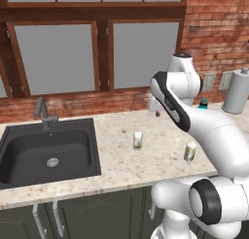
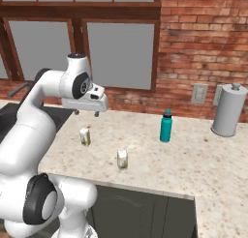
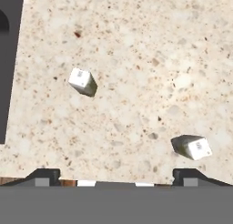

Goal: Move the drinks to the dining counter.

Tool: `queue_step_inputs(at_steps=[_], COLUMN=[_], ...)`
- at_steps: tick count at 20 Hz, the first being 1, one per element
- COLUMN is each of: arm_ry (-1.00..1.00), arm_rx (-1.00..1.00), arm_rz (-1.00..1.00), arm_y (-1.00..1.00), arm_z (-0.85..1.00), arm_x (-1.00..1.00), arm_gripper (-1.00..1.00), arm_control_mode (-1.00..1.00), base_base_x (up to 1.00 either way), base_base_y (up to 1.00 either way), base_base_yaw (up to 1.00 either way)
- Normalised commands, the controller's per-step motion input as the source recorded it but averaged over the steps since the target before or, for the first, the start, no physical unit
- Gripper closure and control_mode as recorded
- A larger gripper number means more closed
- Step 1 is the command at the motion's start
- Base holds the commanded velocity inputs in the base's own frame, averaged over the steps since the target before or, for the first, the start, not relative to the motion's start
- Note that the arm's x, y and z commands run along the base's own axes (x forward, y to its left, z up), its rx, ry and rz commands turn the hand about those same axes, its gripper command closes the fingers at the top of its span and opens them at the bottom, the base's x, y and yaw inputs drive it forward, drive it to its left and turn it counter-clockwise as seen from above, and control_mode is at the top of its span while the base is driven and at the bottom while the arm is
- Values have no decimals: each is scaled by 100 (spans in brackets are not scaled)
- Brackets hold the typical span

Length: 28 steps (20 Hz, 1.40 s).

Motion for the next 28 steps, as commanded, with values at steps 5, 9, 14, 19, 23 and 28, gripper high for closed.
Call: queue_step_inputs(at_steps=[5,9,14,19,23,28], arm_ry=[0,0,0,0,0,0], arm_rx=[0,0,0,0,0,0], arm_rz=[-2,0,0,-2,-2,-1], arm_y=[17,36,32,32,31,20], arm_z=[-24,-28,-35,-37,-40,-35], arm_x=[34,18,27,47,46,37], arm_gripper=[-100,-100,-100,-100,-100,-100], arm_control_mode=[-100,-100,-100,-100,-100,-100], base_base_x=[0,0,0,0,0,0], base_base_y=[0,0,0,0,0,0], base_base_yaw=[0,0,0,0,0,0])
